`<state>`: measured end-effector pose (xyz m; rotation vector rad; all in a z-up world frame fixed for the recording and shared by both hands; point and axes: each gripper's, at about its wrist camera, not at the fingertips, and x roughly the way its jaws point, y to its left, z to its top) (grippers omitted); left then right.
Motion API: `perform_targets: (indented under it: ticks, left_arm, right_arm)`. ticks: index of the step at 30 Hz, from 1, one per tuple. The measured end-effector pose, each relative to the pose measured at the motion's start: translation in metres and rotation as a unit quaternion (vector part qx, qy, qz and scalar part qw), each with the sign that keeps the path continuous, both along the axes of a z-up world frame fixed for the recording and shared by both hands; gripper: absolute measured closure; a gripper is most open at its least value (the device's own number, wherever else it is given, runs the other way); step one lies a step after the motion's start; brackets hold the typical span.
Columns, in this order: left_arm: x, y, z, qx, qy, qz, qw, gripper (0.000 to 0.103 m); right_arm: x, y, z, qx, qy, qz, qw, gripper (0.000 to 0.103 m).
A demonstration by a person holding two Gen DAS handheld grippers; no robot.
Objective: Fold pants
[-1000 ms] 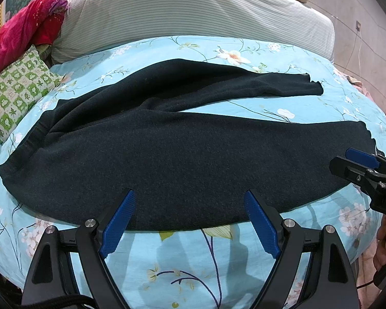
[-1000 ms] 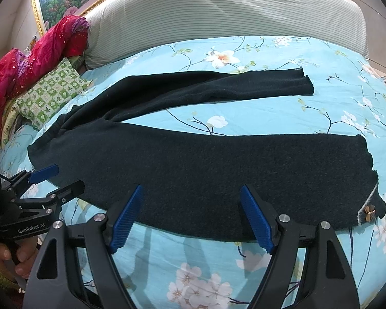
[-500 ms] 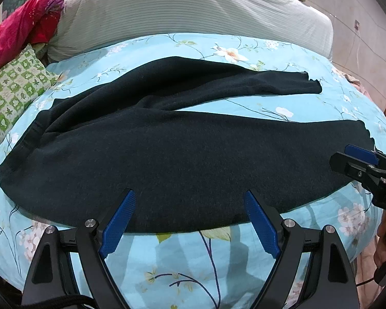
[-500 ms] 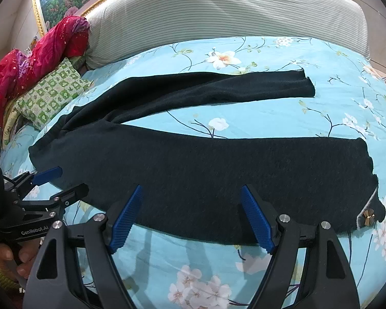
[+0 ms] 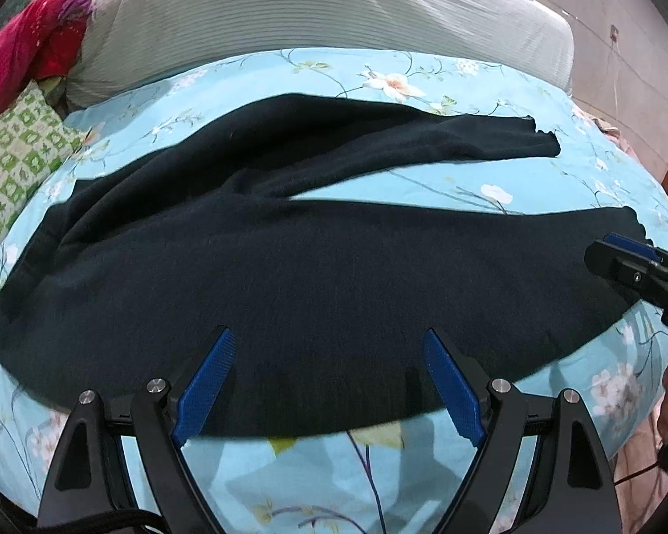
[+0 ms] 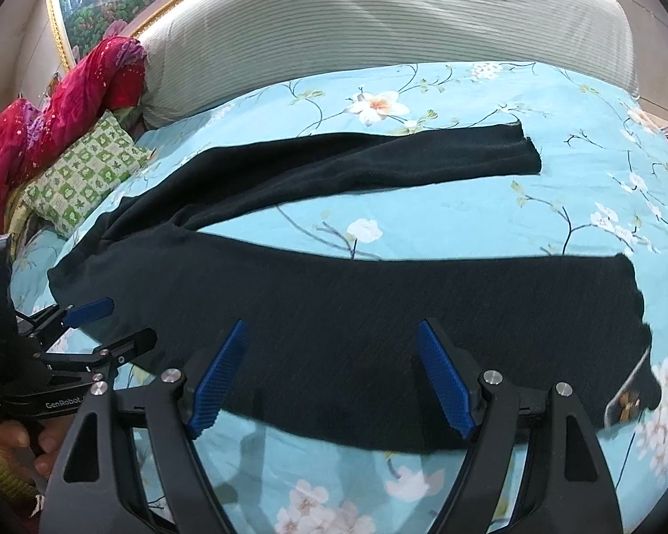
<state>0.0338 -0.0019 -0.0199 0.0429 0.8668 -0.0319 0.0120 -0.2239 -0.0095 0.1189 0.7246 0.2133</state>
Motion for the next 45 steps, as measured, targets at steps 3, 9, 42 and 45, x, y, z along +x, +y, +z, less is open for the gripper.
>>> perform_targets:
  ticks: [3,9,42,45]
  left_arm:
    - [0.015,-0.001,0.007,0.000,0.000,-0.012,0.9999,0.016]
    - [0.064,-0.003,0.027,-0.002,0.007,-0.041,0.9991,0.016]
    - [0.299,-0.031,-0.005,0.006,0.132,-0.168,0.9769,0.089]
    - [0.280,-0.032,0.009,0.007,0.112,-0.181,0.9771,0.096]
  right_arm:
    - [0.013,-0.010,0.005,0.001,0.000,-0.003,1.000,0.024]
    - [0.053,-0.040,0.018,0.014,0.006,-0.012,1.000,0.024]
    - [0.275,-0.160,0.018,-0.007,0.086,-0.027,0.996,0.095]
    - [0.260,-0.159,0.030,0.000,0.067,-0.018,0.998,0.096]
